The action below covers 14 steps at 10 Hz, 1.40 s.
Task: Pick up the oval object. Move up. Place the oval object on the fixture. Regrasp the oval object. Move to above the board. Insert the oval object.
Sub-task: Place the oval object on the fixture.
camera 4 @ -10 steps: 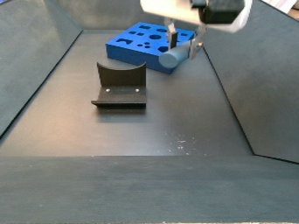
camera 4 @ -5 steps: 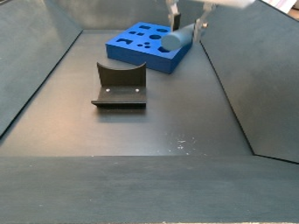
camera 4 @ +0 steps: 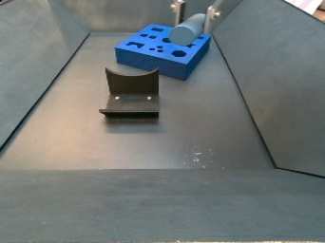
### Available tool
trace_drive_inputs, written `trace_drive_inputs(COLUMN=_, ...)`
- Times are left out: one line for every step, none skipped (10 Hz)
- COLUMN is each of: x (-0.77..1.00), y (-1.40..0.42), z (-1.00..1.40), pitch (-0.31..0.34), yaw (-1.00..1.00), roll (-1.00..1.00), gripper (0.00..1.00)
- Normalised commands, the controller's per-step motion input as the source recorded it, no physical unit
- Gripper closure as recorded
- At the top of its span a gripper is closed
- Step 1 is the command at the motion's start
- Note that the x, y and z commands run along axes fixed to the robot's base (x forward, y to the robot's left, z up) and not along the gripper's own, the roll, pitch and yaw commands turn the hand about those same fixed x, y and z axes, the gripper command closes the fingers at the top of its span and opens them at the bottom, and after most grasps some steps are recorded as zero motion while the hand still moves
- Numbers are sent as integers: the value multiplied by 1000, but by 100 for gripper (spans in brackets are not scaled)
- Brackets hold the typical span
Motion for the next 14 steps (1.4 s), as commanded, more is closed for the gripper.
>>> trace_drive_inputs(x=1000, y=117, z=38, pitch=45, yaw=1000, roll=28, gripper=100)
trace_drive_inputs(x=1000, y=101, z=29, pitch=72, yaw=1000, roll=39, gripper=100)
trace_drive_inputs(x=1000, y=90, z=24, pitch=100, yaw=1000, roll=50, gripper=100)
trace_drive_inputs(x=1000, y=78, z=20, pitch=151, yaw=1000, roll=72, gripper=100)
trace_drive_inputs(x=1000, y=72, z=17, pitch=158, yaw=852, roll=76, gripper=100)
trace_drive_inputs(x=1000, y=59, z=13, pitch=157, yaw=521, roll=79, gripper=100)
trace_drive_inputs(x=1000, y=50, z=8, pitch=144, yaw=322, roll=72, gripper=100)
trace_drive_inputs(x=1000, y=43, z=3, pitch=138, yaw=187, roll=68, gripper=100)
trace_drive_inputs(x=1000, y=36, z=6, pitch=144, yaw=101, roll=73, gripper=100)
trace_drive_inputs(x=1000, y=30, z=2, pitch=149, yaw=67, roll=80, gripper=100)
trace_drive_inputs(x=1000, y=24, z=-1, pitch=151, yaw=54, roll=89, gripper=100)
trace_drive_inputs(x=1000, y=-584, z=-142, pitch=42, yaw=-65, roll=-1000, gripper=100)
trace_drive_inputs(x=936, y=-545, z=-123, pitch=44, yaw=-68, roll=-1000, gripper=100)
trace_drive_inputs(x=881, y=-382, z=-84, pitch=46, yaw=-76, roll=-1000, gripper=100)
